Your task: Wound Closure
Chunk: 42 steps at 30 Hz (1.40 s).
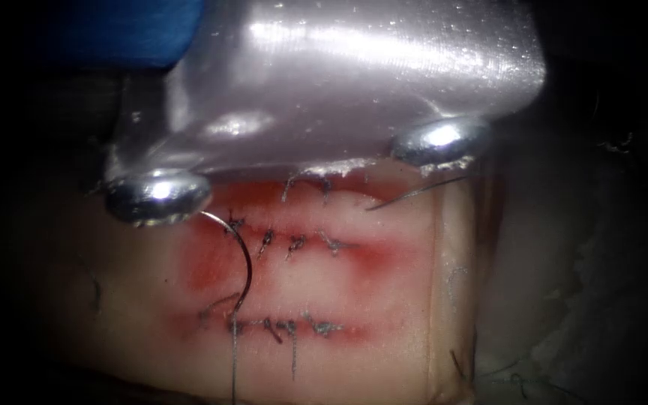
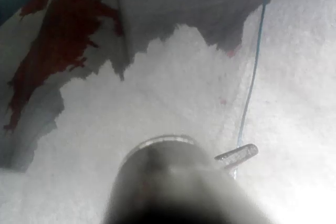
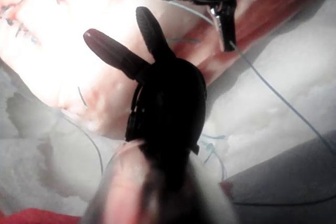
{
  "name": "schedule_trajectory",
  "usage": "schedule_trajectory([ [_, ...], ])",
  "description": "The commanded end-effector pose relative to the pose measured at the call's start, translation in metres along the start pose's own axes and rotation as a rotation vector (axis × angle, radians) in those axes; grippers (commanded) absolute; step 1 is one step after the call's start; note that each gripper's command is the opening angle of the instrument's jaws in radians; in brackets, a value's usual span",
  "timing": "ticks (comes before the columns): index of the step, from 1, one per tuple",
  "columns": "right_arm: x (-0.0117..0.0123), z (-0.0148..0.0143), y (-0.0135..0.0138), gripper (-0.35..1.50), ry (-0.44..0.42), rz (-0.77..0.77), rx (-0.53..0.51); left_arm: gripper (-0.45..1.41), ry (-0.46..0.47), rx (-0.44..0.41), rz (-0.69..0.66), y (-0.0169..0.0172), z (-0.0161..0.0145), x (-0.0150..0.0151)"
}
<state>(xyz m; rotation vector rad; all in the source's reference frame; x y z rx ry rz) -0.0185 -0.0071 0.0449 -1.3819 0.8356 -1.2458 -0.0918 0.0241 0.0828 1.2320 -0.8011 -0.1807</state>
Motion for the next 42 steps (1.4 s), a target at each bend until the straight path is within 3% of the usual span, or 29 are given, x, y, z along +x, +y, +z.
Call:
schedule_trajectory([
  [1, 0.0008, 0.0005, -0.0002, 1.4, 0.0, 0.01, -0.002, -0.45, -0.006, -0.007, -0.008, 0.0006, -0.0004, -0.0009],
  [18, 0.0012, 0.0007, -0.0002, 1.4, -0.001, 0.013, -0.003, -0.45, -0.026, -0.048, -0.036, 0.0017, 0.0004, -0.0007],
  [19, 0.0012, 0.0007, -0.0002, 1.4, -0.001, 0.019, -0.003, -0.28, -0.027, -0.049, -0.036, 0.0016, 0.0005, -0.0008],
  [20, 0.0013, 0.0007, -0.0002, 1.4, 0.0, 0.018, -0.004, -0.25, -0.028, -0.049, -0.037, 0.0016, 0.0006, -0.0009],
  [23, 0.0015, 0.0007, -0.0001, 1.4, 0.0, 0.017, -0.005, -0.43, -0.031, -0.049, -0.038, 0.0014, 0.0007, -0.0013],
  [26, 0.0016, 0.0008, -0.0001, 1.4, 0.0, 0.017, -0.005, -0.45, -0.033, -0.049, -0.039, 0.0015, 0.0007, -0.0016],
  [28, 0.0016, 0.0008, -0.0001, 1.41, 0.0, 0.017, -0.005, -0.32, -0.034, -0.05, -0.04, 0.0016, 0.0006, -0.0017],
  [30, 0.0016, 0.0007, -0.0001, 1.41, 0.0, 0.023, -0.005, -0.03, -0.034, -0.05, -0.04, 0.0018, 0.0005, -0.0018],
  [31, 0.0016, 0.0007, -0.0001, 1.41, 0.0, 0.023, -0.005, 0.0, -0.034, -0.051, -0.04, 0.0018, 0.0005, -0.0018],
  [32, 0.0016, 0.0007, -0.0001, 1.41, 0.0, 0.023, -0.006, -0.01, -0.035, -0.051, -0.041, 0.0019, 0.0005, -0.0019],
  [35, 0.0016, 0.0007, 0.0, 1.41, 0.0, 0.023, -0.006, -0.45, -0.035, -0.05, -0.047, 0.0018, 0.0004, -0.0019],
  [42, 0.0017, 0.0008, 0.0, 1.41, -0.002, 0.028, -0.004, -0.45, -0.075, -0.048, -0.045, -0.0001, -0.0033, -0.0026],
])
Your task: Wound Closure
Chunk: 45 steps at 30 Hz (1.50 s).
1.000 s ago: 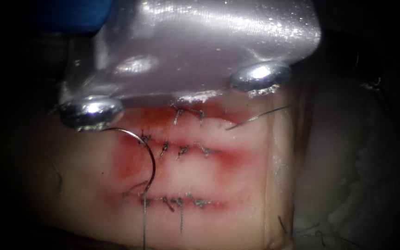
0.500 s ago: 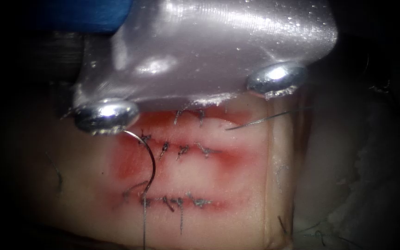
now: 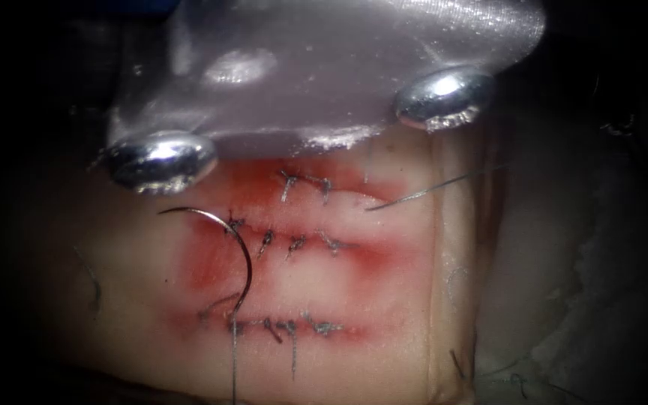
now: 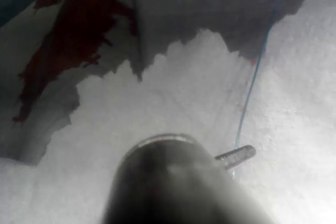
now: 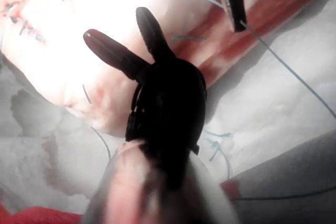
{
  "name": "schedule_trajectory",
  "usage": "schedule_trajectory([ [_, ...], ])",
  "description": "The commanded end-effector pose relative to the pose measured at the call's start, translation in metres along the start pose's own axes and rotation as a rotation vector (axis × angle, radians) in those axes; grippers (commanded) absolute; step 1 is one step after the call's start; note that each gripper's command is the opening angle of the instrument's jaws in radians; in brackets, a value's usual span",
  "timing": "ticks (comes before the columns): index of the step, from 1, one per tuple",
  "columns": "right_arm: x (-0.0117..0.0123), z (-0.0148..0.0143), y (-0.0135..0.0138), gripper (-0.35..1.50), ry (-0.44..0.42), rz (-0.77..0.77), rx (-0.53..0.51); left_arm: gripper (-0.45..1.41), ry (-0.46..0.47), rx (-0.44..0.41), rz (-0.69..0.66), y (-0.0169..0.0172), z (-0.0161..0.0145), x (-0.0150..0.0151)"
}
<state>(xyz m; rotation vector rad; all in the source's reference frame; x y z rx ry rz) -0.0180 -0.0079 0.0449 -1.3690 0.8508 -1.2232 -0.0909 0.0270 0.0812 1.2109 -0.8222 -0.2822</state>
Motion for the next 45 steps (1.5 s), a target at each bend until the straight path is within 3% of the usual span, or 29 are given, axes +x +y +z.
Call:
schedule_trajectory([
  [1, 0.0007, 0.0005, -0.0003, 1.41, 0.0, 0.002, -0.002, -0.45, -0.014, -0.004, 0.006, 0.0001, -0.0011, -0.0011],
  [4, 0.0008, 0.0007, -0.0002, 1.4, -0.001, 0.002, -0.001, -0.45, -0.054, -0.021, 0.008, -0.0014, -0.0043, -0.0007],
  [5, 0.0008, 0.0009, -0.0001, 1.4, -0.002, 0.002, 0.0, -0.45, -0.078, -0.039, 0.007, -0.0027, -0.0067, 0.0001],
  [8, 0.0008, 0.0011, 0.0, 1.4, -0.003, 0.003, 0.002, -0.45, -0.106, -0.051, -0.007, -0.0043, -0.009, 0.0012],
  [13, 0.0005, 0.0023, 0.0005, 1.31, -0.009, 0.008, 0.009, -0.45, -0.182, -0.101, -0.053, -0.0094, -0.0151, 0.0058],
  [20, 0.0013, 0.0052, 0.0009, 1.3, -0.012, 0.006, 0.007, -0.45, -0.297, -0.137, -0.128, -0.0177, -0.0208, 0.0132],
  [26, 0.0036, 0.0071, 0.0004, 1.28, -0.001, -0.004, -0.012, -0.45, -0.446, -0.146, -0.181, -0.0244, -0.0254, 0.0175],
  [32, 0.0064, 0.0078, 0.0006, 1.16, 0.084, 0.001, -0.008, -0.45, -0.654, -0.072, -0.251, -0.0295, -0.0304, 0.0188],
  [39, 0.0106, 0.0109, 0.0005, 1.15, 0.149, -0.01, -0.014, -0.45, -0.831, -0.061, -0.249, -0.0325, -0.0348, 0.0199],
  [45, 0.014, 0.0152, -0.0001, 1.06, 0.178, -0.033, 0.002, -0.45, -0.947, -0.063, -0.225, -0.0336, -0.0348, 0.0229],
])
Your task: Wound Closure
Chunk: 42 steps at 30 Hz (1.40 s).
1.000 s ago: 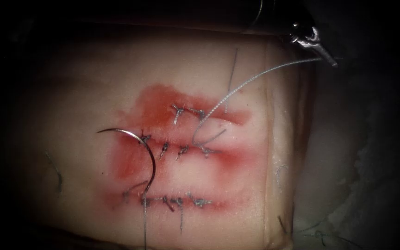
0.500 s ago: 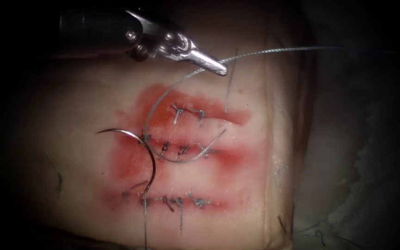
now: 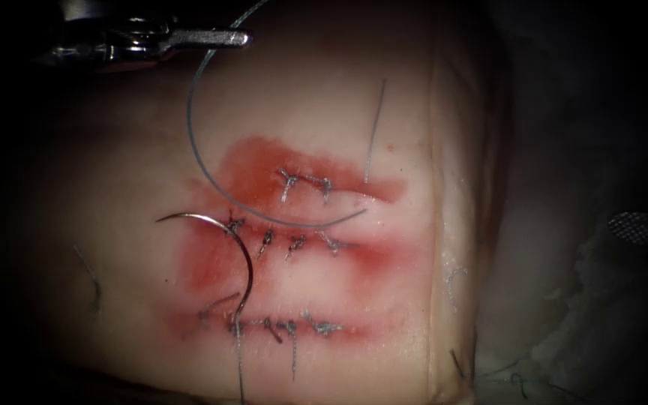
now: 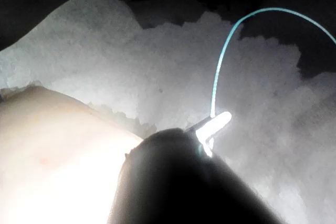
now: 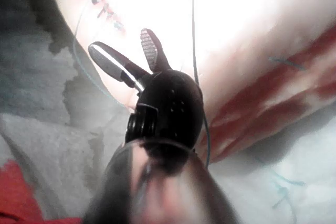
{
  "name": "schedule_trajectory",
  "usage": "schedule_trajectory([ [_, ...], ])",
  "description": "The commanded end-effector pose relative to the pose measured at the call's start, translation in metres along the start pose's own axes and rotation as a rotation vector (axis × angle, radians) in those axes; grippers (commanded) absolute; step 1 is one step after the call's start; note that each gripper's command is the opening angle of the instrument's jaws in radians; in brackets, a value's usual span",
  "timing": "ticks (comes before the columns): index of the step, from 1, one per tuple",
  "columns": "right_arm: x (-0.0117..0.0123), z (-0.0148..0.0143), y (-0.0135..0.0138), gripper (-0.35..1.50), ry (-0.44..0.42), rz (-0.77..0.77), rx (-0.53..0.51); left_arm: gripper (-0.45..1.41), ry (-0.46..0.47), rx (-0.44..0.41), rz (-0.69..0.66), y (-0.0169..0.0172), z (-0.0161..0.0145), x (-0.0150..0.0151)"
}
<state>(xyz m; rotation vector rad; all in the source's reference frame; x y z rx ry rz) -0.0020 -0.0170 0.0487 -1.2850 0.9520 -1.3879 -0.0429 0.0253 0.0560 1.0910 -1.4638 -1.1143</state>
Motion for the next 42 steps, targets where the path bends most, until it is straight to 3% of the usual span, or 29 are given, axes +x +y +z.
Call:
schedule_trajectory([
  [1, 0.0011, 0.0029, -0.0004, 1.04, 0.001, -0.005, 0.005, -0.45, -0.002, -0.003, 0.015, 0.0005, 0.0008, -0.0001],
  [8, 0.0033, 0.0114, -0.0039, 0.99, -0.034, -0.161, 0.066, -0.45, -0.015, -0.019, 0.075, 0.0017, 0.0032, 0.0014],
  [11, 0.003, 0.0128, -0.0048, 0.98, -0.064, -0.198, 0.103, -0.45, 0.005, 0.002, 0.083, 0.0019, 0.0036, 0.0018],
  [14, 0.0014, 0.015, -0.006, 0.88, -0.156, -0.217, 0.18, -0.45, 0.035, 0.034, 0.086, 0.0021, 0.0042, 0.0022],
  [18, -0.0008, 0.0183, -0.0079, 0.14, -0.286, -0.267, 0.235, -0.45, 0.046, 0.036, -0.014, 0.003, 0.0049, 0.0024],
  [20, -0.001, 0.0189, -0.0081, 0.05, -0.295, -0.291, 0.249, -0.45, 0.04, 0.031, -0.012, 0.0033, 0.0051, 0.0024],
  [22, -0.0013, 0.0197, -0.0084, -0.32, -0.299, -0.354, 0.274, -0.45, 0.02, 0.009, -0.007, 0.0038, 0.0056, 0.0025],
  [23, -0.0014, 0.0201, -0.0085, -0.35, -0.296, -0.376, 0.279, -0.45, -0.002, -0.012, -0.004, 0.004, 0.006, 0.0027],
  [24, -0.0016, 0.0206, -0.0085, -0.35, -0.286, -0.411, 0.279, -0.45, -0.024, -0.034, 0.0, 0.0042, 0.0063, 0.0029],
  [25, -0.0018, 0.0214, -0.0085, -0.35, -0.262, -0.464, 0.265, -0.33, -0.065, -0.075, 0.021, 0.0047, 0.0072, 0.0036],
  [27, -0.0018, 0.0223, -0.0085, -0.35, -0.246, -0.501, 0.255, -0.37, -0.077, -0.089, 0.05, 0.0051, 0.0083, 0.004],
  [38, 0.0014, 0.0256, -0.0105, -0.32, -0.146, -0.633, 0.124, -0.35, -0.065, -0.069, 0.08, 0.005, 0.0113, 0.0023],
  [39, 0.0019, 0.0262, -0.0108, -0.08, -0.135, -0.64, 0.102, -0.35, -0.068, -0.074, 0.085, 0.0058, 0.0118, 0.0022],
  [42, 0.002, 0.0266, -0.0107, 0.07, -0.144, -0.646, 0.119, -0.28, -0.071, -0.081, 0.094, 0.0071, 0.0123, 0.0022],
])
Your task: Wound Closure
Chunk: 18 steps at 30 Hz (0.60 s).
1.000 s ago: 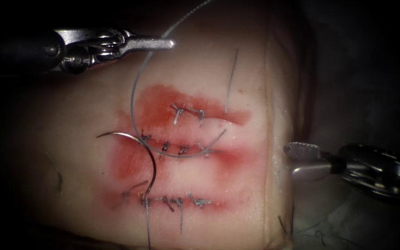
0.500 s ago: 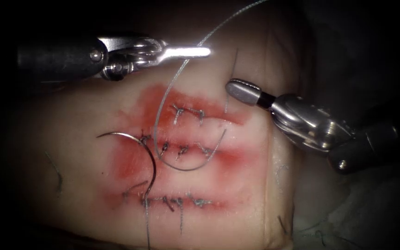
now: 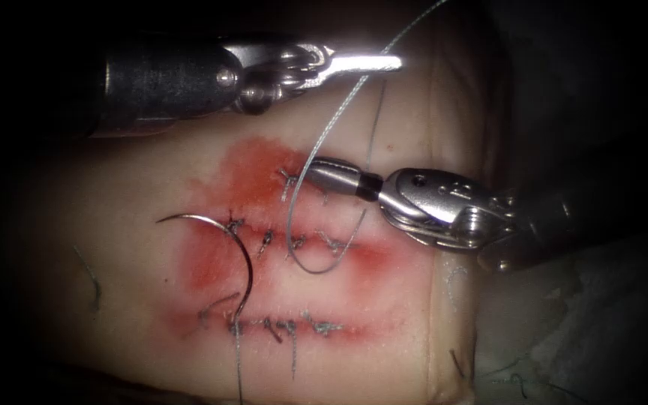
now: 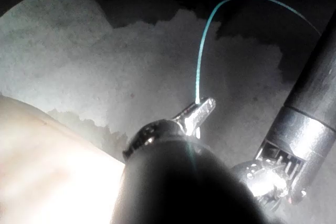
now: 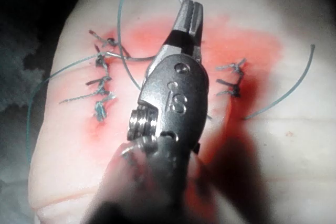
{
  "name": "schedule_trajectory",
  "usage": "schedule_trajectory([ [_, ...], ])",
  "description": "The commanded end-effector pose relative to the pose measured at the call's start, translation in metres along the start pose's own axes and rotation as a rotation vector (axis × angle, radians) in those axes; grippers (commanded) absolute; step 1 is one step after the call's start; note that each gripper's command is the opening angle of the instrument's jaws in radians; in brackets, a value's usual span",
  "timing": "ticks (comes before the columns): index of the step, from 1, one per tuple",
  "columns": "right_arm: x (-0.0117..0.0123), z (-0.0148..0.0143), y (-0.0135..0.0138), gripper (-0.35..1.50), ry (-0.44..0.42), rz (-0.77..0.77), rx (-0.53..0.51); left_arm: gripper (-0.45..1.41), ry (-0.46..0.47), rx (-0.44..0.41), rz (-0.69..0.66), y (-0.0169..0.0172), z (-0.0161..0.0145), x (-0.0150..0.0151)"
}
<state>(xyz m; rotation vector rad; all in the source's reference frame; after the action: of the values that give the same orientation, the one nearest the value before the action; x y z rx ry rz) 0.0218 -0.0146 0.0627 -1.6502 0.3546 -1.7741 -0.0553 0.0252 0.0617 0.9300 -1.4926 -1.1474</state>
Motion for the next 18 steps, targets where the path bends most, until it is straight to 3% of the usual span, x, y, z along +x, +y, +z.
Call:
schedule_trajectory([
  [1, 0.0003, 0.0012, 0.0002, 0.07, -0.012, -0.002, 0.006, -0.23, -0.008, -0.006, 0.008, 0.0008, 0.001, -0.0004],
  [7, 0.0009, 0.0025, 0.0007, -0.03, -0.029, -0.008, 0.003, -0.2, -0.021, -0.028, 0.03, 0.0031, 0.002, 0.0008],
  [11, 0.0012, 0.0029, 0.0013, 0.05, -0.059, -0.015, -0.035, -0.15, -0.036, -0.048, 0.042, 0.0047, 0.0021, 0.0012],
  [13, 0.0011, 0.0031, 0.0016, 0.19, -0.084, -0.017, -0.046, -0.13, -0.041, -0.056, 0.053, 0.0054, 0.0018, 0.0012],
  [15, 0.0011, 0.0034, 0.0019, 0.24, -0.106, -0.018, -0.053, 0.0, -0.047, -0.065, 0.075, 0.006, 0.0016, 0.0012],
  [18, 0.001, 0.0039, 0.0023, 0.39, -0.138, -0.003, -0.061, 0.05, -0.052, -0.071, 0.084, 0.0066, 0.0013, 0.0011],
])
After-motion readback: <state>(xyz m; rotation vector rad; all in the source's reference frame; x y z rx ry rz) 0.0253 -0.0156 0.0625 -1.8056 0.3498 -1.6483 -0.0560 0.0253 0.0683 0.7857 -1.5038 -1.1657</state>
